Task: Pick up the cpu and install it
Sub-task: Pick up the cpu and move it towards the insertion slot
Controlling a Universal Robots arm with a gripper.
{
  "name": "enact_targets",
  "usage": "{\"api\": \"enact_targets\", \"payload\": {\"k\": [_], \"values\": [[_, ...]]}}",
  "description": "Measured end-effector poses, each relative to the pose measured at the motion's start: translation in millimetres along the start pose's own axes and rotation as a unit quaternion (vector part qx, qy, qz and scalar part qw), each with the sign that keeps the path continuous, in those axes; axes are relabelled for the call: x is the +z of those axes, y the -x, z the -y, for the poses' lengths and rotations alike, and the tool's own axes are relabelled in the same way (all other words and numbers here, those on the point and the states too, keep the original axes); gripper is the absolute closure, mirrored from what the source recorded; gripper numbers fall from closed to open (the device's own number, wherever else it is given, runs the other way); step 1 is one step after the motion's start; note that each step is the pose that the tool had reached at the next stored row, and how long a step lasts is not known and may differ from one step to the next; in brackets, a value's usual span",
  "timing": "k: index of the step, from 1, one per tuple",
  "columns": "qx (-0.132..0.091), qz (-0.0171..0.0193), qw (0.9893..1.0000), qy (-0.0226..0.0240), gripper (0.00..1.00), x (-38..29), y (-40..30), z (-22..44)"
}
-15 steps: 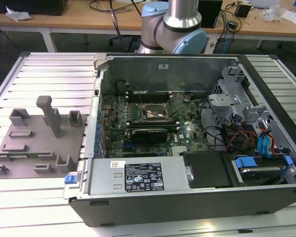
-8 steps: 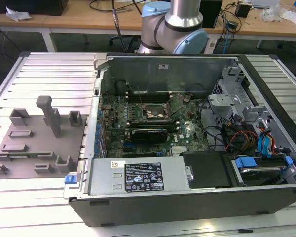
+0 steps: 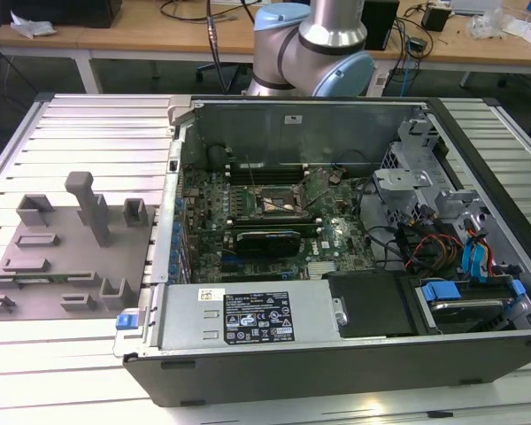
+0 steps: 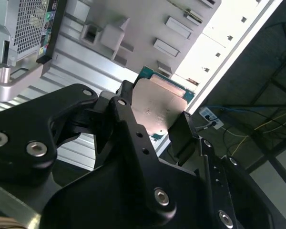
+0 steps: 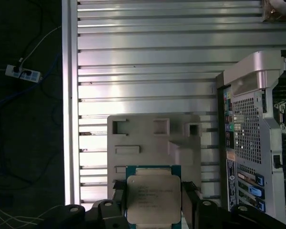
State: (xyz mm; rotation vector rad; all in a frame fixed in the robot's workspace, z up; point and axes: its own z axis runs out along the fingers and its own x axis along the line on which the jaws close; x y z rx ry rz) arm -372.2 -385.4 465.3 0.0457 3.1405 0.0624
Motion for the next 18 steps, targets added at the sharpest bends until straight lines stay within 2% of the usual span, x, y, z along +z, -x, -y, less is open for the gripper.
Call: {"api": "enact_targets", "payload": {"k": [10,18], "values": [[0.000,-0.0004,1.0000,0.0000,0.45,0.0,17.2,-0.5],[0.000,-0.0003,1.0000,0.0000,0.45,0.1,24.3,-0.7]]}}
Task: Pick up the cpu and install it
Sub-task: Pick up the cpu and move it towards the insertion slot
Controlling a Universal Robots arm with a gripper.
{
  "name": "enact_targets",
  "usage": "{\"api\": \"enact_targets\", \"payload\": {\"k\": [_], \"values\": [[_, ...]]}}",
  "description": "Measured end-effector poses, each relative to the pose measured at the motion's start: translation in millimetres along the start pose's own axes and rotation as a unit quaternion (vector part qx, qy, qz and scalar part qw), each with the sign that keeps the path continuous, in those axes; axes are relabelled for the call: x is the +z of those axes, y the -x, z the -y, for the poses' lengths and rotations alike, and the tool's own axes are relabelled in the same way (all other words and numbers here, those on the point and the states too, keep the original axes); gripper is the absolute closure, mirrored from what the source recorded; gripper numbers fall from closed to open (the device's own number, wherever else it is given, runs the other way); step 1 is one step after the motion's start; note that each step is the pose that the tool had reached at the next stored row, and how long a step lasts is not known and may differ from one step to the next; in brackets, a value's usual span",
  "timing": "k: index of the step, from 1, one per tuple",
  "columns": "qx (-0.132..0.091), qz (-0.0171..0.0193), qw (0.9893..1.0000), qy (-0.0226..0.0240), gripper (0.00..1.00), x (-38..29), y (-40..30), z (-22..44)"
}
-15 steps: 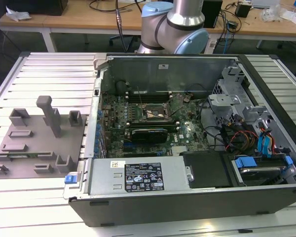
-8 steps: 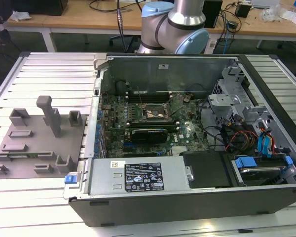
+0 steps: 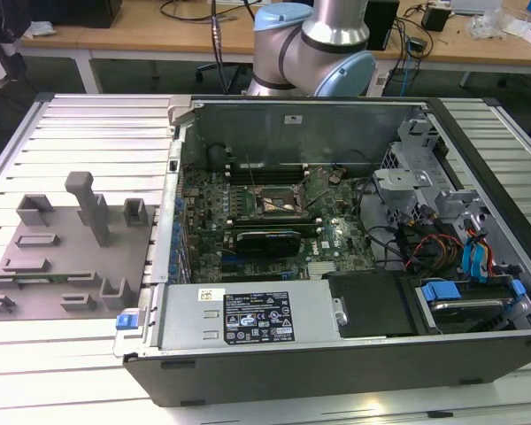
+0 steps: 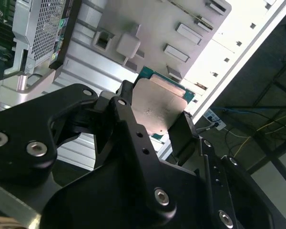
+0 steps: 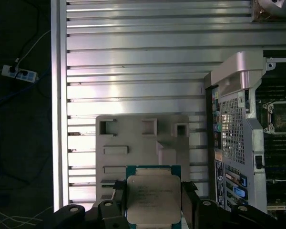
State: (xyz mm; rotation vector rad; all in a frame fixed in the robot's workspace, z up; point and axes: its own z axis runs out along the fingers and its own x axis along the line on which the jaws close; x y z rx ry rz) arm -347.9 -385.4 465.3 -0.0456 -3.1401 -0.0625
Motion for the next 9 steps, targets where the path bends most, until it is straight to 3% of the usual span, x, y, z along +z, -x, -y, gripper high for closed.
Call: {"api": "enact_targets", "payload": {"k": [9], "values": [[0.000,-0.0001,1.0000,0.0000,0.45,0.0,9.5,-0.3]]}}
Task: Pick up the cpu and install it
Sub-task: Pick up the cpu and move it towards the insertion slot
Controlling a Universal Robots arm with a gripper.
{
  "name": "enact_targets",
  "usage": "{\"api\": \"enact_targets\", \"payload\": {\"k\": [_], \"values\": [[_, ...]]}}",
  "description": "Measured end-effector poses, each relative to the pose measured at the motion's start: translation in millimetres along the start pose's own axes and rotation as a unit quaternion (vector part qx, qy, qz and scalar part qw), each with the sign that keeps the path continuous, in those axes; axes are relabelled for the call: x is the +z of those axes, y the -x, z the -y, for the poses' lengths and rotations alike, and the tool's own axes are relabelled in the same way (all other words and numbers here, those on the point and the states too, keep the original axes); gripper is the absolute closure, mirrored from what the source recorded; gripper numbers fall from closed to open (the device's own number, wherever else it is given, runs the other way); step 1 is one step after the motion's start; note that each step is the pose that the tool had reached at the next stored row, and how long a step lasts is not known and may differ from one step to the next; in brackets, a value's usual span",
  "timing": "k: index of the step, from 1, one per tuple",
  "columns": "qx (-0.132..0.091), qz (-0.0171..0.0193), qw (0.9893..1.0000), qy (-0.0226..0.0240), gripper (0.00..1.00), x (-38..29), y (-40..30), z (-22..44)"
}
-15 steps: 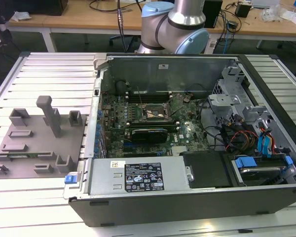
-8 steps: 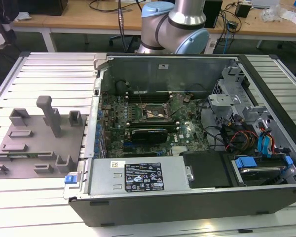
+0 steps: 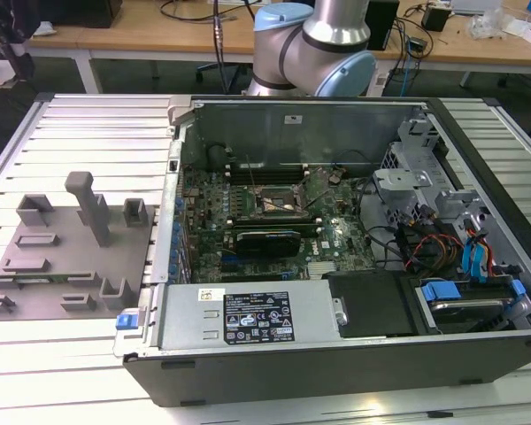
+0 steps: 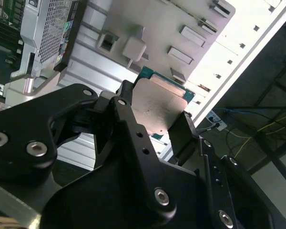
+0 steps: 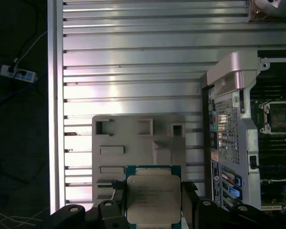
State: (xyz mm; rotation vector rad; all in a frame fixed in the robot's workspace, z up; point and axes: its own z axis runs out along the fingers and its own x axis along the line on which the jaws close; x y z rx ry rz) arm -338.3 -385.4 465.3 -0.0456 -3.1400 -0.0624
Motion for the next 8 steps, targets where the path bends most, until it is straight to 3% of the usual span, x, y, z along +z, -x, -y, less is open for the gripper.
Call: {"api": "enact_targets", "payload": {"k": [8], "values": [[0.000,-0.0015,1.0000,0.0000,0.45,0.1,25.8,-0.7]]}}
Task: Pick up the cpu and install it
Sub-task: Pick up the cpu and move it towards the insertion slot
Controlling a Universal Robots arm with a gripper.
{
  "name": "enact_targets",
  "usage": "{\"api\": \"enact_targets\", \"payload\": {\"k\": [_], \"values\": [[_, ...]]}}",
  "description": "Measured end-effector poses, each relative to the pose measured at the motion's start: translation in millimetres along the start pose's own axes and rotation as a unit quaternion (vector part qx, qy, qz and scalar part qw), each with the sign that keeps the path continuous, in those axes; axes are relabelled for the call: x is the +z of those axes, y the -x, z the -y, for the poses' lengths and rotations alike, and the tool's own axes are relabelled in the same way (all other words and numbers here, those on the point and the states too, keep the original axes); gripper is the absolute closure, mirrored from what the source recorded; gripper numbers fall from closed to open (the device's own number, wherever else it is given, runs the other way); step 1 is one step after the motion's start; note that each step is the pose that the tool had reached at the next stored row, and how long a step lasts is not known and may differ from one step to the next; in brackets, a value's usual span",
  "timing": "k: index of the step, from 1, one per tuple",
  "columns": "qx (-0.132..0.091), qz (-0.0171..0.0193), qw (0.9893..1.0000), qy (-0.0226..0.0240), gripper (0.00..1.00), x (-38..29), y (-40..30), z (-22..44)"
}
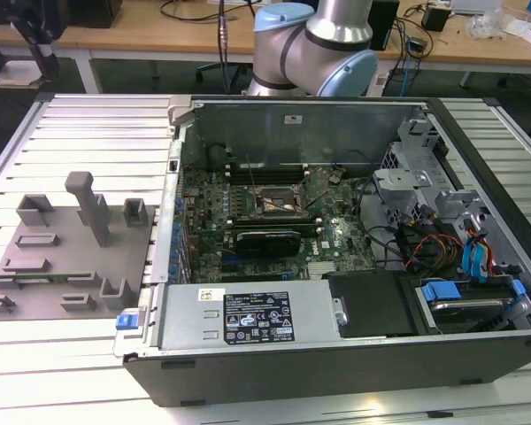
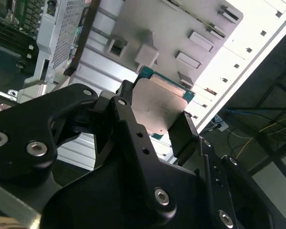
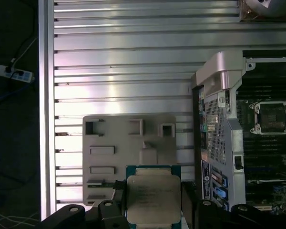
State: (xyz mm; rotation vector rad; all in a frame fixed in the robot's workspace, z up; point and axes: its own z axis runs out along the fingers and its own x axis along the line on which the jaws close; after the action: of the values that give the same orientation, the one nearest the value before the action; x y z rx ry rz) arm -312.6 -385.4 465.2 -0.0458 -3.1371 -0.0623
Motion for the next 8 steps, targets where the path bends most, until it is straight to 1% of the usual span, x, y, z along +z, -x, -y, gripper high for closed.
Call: {"api": "enact_targets", "payload": {"k": [4,6,8], "values": [[0.000,-0.0016,1.0000,-0.0001,0.45,0.0,16.2,-0.3],[0.000,-0.0028,1.0000,-0.0001,0.45,0.0,28.7,-0.6],[0.000,-0.0036,1.0000,-0.0002,0.45,-0.1,37.5,-0.8]]}}
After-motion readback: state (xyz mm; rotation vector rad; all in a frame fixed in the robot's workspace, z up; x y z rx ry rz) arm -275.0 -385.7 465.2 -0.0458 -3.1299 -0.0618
